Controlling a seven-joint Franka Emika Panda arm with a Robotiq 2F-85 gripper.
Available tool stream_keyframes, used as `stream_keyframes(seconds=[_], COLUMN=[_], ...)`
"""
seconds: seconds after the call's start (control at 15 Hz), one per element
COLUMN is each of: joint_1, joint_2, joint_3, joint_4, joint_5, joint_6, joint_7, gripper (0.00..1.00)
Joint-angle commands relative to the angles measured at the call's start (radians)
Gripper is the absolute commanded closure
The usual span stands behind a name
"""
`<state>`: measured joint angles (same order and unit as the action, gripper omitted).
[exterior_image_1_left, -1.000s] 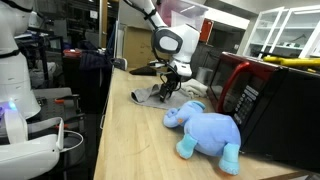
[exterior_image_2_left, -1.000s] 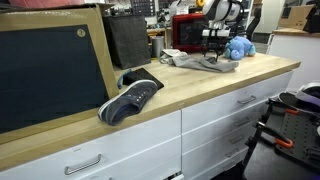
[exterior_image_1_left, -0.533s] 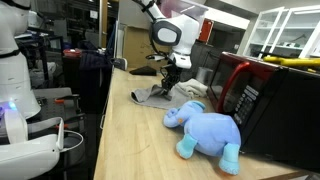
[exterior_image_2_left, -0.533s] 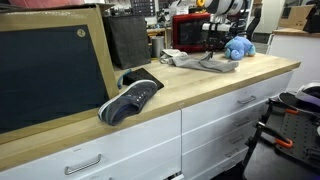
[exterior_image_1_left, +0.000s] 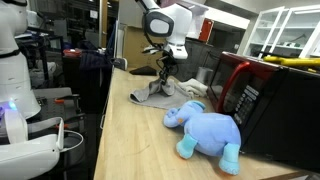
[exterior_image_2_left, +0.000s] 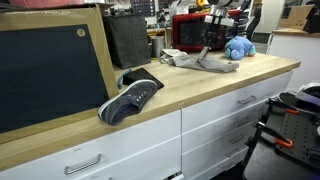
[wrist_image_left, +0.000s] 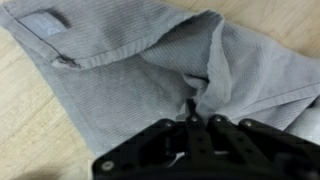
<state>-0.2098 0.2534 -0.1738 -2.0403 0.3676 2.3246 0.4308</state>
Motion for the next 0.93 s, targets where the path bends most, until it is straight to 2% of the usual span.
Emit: stream_keyframes(seconds=[0.0,0.27,0.87], joint_1=[0.006,0.015,0.073], joint_2=[-0.110,-0.190,-0.342], joint_3=[0.033,0.062,0.071], joint_4=[-0.096,-0.140,-0.249], joint_5=[0.071,0.110,0.086], joint_6=[0.026,-0.042,-0.191], joint_7=[-0.160,-0.348,-0.759], gripper=[0.99,0.99,0.99])
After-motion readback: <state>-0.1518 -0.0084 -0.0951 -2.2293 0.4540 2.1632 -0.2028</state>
